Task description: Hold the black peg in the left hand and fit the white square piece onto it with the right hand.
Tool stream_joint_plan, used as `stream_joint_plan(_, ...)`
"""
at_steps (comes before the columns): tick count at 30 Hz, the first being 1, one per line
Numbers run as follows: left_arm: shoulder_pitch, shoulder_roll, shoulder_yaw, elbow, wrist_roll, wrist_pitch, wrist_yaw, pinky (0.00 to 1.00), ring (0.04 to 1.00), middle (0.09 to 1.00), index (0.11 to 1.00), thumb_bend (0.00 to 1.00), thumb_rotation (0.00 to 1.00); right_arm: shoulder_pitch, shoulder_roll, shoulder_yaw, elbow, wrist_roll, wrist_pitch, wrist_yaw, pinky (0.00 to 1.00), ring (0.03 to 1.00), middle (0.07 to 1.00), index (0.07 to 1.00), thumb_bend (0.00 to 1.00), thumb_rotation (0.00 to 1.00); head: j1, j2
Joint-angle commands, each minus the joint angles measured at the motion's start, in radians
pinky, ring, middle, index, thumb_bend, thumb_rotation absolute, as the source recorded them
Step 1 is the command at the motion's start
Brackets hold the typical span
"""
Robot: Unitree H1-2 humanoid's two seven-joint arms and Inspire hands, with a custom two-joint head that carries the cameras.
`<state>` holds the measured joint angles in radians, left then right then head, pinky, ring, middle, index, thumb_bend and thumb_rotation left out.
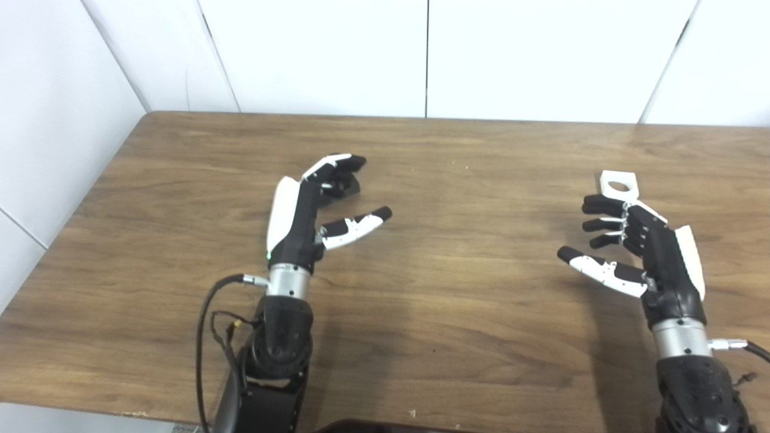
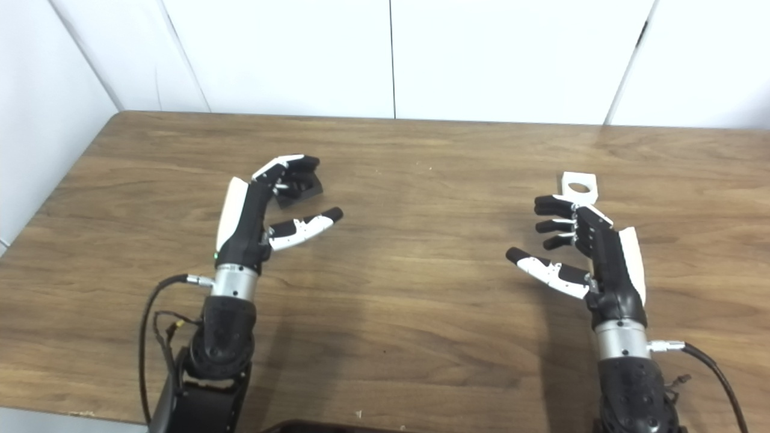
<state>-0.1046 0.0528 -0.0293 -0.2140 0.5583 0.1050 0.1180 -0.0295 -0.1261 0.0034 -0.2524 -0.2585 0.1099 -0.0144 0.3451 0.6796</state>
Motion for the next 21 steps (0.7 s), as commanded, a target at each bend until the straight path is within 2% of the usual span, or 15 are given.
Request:
stream_joint_plan(1, -0.049, 0.018, 0.004, -0.042, 0.039, 0.000, 0.026, 0.67, 0.754, 0.756, 0.700, 0.70, 0.19, -0.028, -0.005, -0.005, -0.038, -0.001, -0.009, -0.002, 0.51, 0.622, 0.691, 0.670, 0.59, 0.00, 0.001, 0.002)
stream_joint_plan(8, -0.096, 0.065, 0.016, -0.041, 0.103, 0.050, 0.013, 0.69, 0.805, 0.810, 0.719, 0.71, 0.22, -0.026, -0.004, -0.005, -0.035, -0.005, -0.011, -0.004, 0.51, 0.627, 0.697, 0.668, 0.59, 0.00, -0.003, 0.002)
stream_joint_plan(13, -0.128, 0.092, 0.021, -0.032, 0.151, 0.094, 0.014, 0.78, 0.919, 0.890, 0.717, 0.73, 0.26, -0.023, -0.003, -0.007, -0.041, -0.001, -0.007, -0.002, 0.51, 0.623, 0.695, 0.665, 0.59, 0.00, -0.004, 0.002)
stream_joint_plan(16, -0.144, 0.111, 0.019, -0.011, 0.176, 0.109, 0.019, 0.84, 0.979, 0.934, 0.721, 0.74, 0.24, -0.020, -0.002, -0.007, -0.046, -0.002, -0.001, -0.002, 0.51, 0.628, 0.696, 0.667, 0.59, 0.00, -0.007, 0.001)
stream_joint_plan(18, -0.155, 0.125, 0.014, 0.007, 0.209, 0.126, 0.019, 0.87, 0.993, 0.947, 0.721, 0.75, 0.23, -0.020, -0.002, -0.008, -0.046, 0.000, -0.004, -0.003, 0.51, 0.625, 0.695, 0.667, 0.59, 0.00, -0.007, 0.002)
stream_joint_plan(19, -0.160, 0.131, 0.012, 0.014, 0.224, 0.136, 0.018, 0.93, 0.998, 0.967, 0.726, 0.76, 0.26, -0.019, -0.002, -0.009, -0.046, 0.001, -0.005, -0.003, 0.51, 0.622, 0.693, 0.668, 0.59, 0.00, -0.007, 0.002)
stream_joint_plan(21, -0.169, 0.141, 0.012, 0.029, 0.233, 0.143, 0.016, 0.97, 1.000, 0.979, 0.729, 0.77, 0.27, -0.018, -0.002, -0.009, -0.049, -0.003, -0.002, -0.004, 0.51, 0.621, 0.691, 0.670, 0.59, 0.00, -0.007, 0.002)
